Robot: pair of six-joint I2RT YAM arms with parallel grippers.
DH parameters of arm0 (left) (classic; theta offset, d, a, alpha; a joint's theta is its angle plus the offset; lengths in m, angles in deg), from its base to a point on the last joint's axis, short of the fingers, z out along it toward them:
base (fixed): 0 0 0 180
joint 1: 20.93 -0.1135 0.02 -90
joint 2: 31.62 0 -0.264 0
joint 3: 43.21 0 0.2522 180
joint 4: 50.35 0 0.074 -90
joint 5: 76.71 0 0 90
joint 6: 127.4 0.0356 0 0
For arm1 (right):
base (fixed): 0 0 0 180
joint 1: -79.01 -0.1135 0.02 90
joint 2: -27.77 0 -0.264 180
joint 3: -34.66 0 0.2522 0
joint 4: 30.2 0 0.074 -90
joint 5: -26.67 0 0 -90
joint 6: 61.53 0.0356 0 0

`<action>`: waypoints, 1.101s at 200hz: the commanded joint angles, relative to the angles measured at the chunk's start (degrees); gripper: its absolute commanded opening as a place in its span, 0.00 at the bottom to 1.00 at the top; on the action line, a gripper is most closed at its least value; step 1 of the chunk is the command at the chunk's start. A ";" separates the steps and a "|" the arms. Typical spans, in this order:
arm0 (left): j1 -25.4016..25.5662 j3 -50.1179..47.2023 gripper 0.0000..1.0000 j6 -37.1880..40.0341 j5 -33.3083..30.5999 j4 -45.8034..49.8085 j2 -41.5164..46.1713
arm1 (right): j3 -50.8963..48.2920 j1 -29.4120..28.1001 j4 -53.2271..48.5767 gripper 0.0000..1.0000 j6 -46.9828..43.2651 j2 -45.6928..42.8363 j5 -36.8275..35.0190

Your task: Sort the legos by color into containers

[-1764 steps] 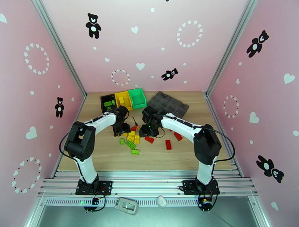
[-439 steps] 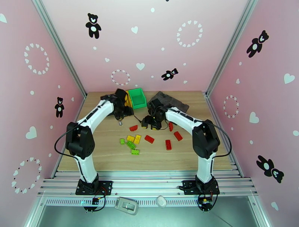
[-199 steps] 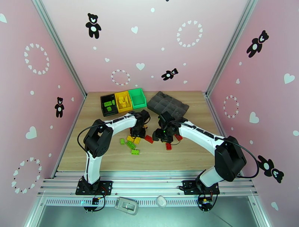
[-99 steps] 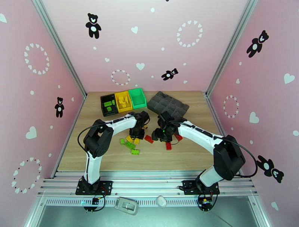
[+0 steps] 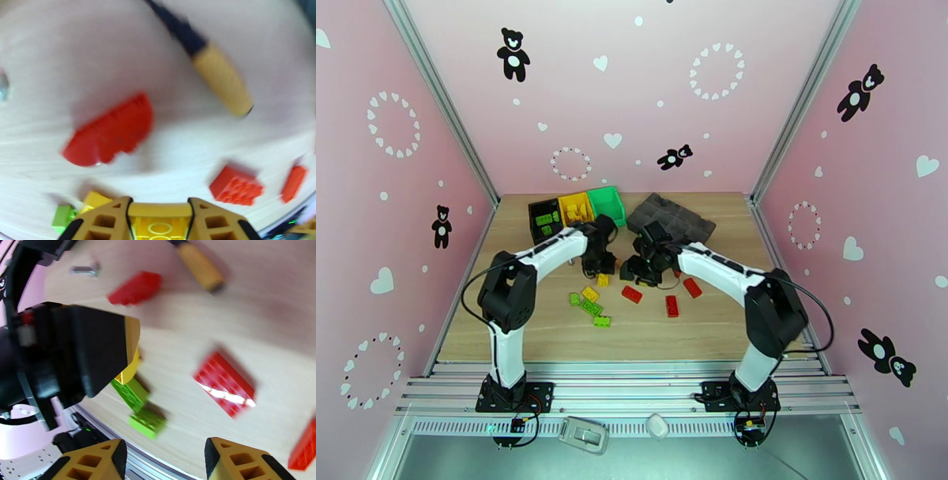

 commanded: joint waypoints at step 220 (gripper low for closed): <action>-22.15 39.67 0.78 -7.48 6.74 5.23 -14.74 | 27.30 3.04 -8.54 0.63 -2.25 16.67 3.28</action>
